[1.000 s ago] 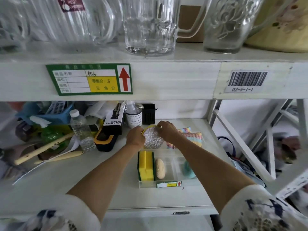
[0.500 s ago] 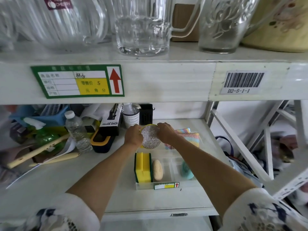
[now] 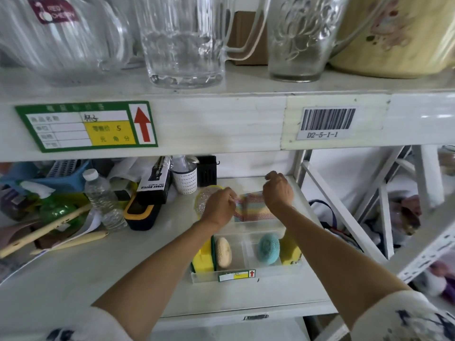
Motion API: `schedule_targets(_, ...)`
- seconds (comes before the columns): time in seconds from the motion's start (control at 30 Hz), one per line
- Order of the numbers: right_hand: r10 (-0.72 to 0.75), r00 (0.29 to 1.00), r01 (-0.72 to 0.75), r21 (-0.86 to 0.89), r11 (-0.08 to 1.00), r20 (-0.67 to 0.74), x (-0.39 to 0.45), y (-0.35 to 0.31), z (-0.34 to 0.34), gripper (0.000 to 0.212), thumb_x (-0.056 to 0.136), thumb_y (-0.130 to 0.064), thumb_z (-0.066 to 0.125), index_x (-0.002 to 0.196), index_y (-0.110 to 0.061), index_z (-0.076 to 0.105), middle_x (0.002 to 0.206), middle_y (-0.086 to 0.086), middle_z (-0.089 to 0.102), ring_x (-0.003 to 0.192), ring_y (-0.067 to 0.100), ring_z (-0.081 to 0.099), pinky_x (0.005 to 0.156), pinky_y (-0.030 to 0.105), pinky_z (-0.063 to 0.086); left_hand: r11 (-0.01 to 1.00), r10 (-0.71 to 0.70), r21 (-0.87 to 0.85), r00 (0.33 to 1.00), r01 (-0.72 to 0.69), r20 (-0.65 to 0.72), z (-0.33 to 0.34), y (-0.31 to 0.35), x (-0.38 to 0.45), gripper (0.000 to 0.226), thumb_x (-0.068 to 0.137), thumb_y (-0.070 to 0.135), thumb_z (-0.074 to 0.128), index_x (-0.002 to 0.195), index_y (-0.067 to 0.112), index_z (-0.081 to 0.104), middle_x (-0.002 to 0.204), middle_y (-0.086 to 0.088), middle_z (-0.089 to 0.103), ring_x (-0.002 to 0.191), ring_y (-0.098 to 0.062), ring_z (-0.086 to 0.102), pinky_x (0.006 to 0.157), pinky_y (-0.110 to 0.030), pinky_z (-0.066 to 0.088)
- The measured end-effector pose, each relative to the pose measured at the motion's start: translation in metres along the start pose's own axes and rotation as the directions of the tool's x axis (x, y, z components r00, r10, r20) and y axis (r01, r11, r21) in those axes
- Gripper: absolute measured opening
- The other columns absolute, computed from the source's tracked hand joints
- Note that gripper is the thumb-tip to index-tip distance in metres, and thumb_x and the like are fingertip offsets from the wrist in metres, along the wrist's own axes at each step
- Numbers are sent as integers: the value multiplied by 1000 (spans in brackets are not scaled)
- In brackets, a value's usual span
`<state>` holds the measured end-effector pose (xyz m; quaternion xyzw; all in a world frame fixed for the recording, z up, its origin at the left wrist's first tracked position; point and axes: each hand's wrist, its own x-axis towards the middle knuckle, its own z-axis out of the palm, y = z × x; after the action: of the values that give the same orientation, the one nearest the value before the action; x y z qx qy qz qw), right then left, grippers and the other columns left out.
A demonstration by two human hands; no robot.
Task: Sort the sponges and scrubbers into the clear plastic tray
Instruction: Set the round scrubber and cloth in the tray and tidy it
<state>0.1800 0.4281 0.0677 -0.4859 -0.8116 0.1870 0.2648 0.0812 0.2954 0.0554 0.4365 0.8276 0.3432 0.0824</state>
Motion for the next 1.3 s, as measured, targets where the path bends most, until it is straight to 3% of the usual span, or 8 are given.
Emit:
schedule_targets(0.17, 126, 983, -73, -353, 933, 132, -7, 34, -11, 26, 93, -21, 46, 113, -10, 59, 120, 11, 58, 113, 29, 54, 105, 49, 32, 990, -62, 135, 992, 48, 109, 24, 24, -9, 24, 91, 8, 54, 111, 1, 63, 120, -19, 65, 113, -33, 60, 91, -36, 46)
schedule_targets(0.27, 161, 967, -70, -404, 912, 197, -11, 44, -14, 23, 92, -21, 45, 104, -12, 62, 115, 11, 61, 112, 28, 54, 109, 54, 26, 983, -93, 167, 990, 75, 103, 28, 31, -9, 22, 88, 8, 56, 107, 0, 64, 115, -19, 66, 109, -36, 62, 86, -39, 49)
schedule_targets(0.47, 99, 980, -39, -320, 946, 171, -13, 46, -13, 23, 90, -20, 48, 109, -14, 60, 111, 8, 63, 109, 28, 56, 106, 53, 30, 985, -173, 32, 978, 170, 115, 34, 31, -6, 21, 81, 7, 57, 95, -4, 66, 100, -23, 71, 91, -37, 68, 75, -41, 54)
schedule_targets(0.67, 62, 980, -33, -155, 987, 189, -11, 34, -3, 24, 94, -15, 42, 112, -14, 58, 111, 8, 65, 104, 30, 60, 91, 40, 40, 972, -232, -20, 970, 234, 66, 30, 32, -11, 23, 82, 6, 52, 98, -7, 62, 100, -28, 69, 94, -41, 65, 77, -42, 52)
schedule_targets(0.87, 83, 968, -50, -145, 988, 237, -10, 34, 5, 26, 93, -11, 46, 116, -9, 57, 113, 12, 61, 102, 31, 60, 87, 39, 46, 967, -236, 108, 971, 231, 29, 25, 28, -15, 25, 87, 7, 51, 109, -2, 59, 114, -19, 65, 104, -37, 63, 82, -40, 51)
schedule_targets(1.0, 78, 966, -41, -151, 988, 248, -8, 35, 5, 23, 95, -19, 47, 113, -9, 56, 112, 11, 61, 96, 29, 60, 84, 38, 46, 950, -256, 196, 966, 245, 33, 23, 22, -15, 20, 88, 7, 51, 103, -2, 61, 110, -18, 67, 103, -37, 65, 73, -37, 49)
schedule_targets(1.1, 60, 964, -22, -149, 989, 259, -6, 34, 9, 25, 95, -20, 42, 114, -14, 57, 105, 6, 66, 82, 24, 53, 85, 38, 46, 942, -272, 222, 960, 251, 66, 26, 24, -17, 21, 90, 9, 51, 106, -1, 61, 112, -18, 67, 105, -38, 64, 76, -37, 49)
schedule_targets(1.3, 64, 966, -18, -182, 983, 250, -5, 38, 10, 23, 95, -20, 41, 112, -15, 56, 101, 6, 67, 83, 25, 53, 87, 40, 40, 941, -276, 221, 959, 255, 69, 35, 25, -12, 22, 89, 9, 52, 107, 1, 62, 109, -20, 69, 101, -38, 66, 75, -37, 51)
